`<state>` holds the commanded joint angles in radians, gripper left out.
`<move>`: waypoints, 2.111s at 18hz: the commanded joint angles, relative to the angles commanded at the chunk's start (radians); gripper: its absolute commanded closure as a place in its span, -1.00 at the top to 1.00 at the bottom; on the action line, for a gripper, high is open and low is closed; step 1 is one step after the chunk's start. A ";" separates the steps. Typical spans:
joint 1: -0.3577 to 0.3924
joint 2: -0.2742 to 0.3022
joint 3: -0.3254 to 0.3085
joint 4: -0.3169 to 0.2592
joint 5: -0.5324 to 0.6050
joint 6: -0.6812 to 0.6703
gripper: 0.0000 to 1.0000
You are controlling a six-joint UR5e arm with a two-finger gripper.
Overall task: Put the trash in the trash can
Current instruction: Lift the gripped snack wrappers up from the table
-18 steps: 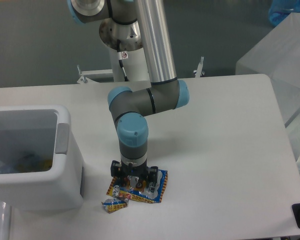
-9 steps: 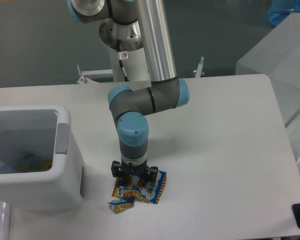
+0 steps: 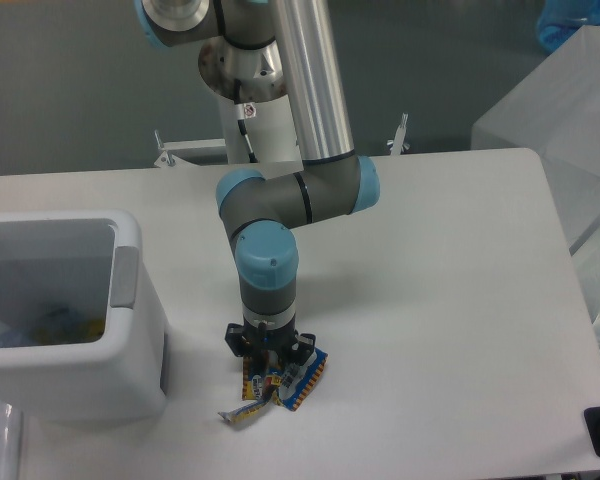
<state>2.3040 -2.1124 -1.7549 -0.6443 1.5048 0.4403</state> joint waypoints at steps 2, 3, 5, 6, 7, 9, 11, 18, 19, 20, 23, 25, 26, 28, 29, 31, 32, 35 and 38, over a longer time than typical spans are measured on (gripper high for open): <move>0.012 0.011 0.000 0.000 -0.002 0.000 -0.67; 0.020 0.018 0.000 0.000 -0.002 -0.002 -0.74; 0.028 0.035 0.000 0.002 -0.002 -0.002 -0.85; 0.029 0.046 0.003 0.002 -0.003 -0.003 -0.89; 0.032 0.052 0.006 0.003 -0.003 -0.005 -0.92; 0.040 0.066 0.018 0.003 -0.009 -0.012 -0.96; 0.044 0.086 0.034 0.003 -0.035 -0.052 -1.00; 0.077 0.097 0.170 0.003 -0.126 -0.204 -1.00; 0.078 0.098 0.201 0.003 -0.126 -0.240 -1.00; 0.080 0.098 0.230 0.003 -0.126 -0.283 -1.00; 0.092 0.098 0.322 0.005 -0.132 -0.408 -1.00; 0.103 0.097 0.373 0.005 -0.132 -0.465 -1.00; 0.104 0.097 0.389 0.005 -0.132 -0.485 -1.00; 0.106 0.098 0.411 0.005 -0.132 -0.515 -1.00; 0.107 0.098 0.414 0.005 -0.132 -0.528 -1.00; 0.104 0.129 0.413 0.005 -0.133 -0.535 -1.00; 0.101 0.149 0.413 0.005 -0.133 -0.540 -1.00; 0.084 0.202 0.413 0.005 -0.182 -0.566 -1.00; 0.054 0.250 0.408 0.005 -0.241 -0.563 -1.00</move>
<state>2.3578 -1.8624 -1.3469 -0.6397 1.2642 -0.1227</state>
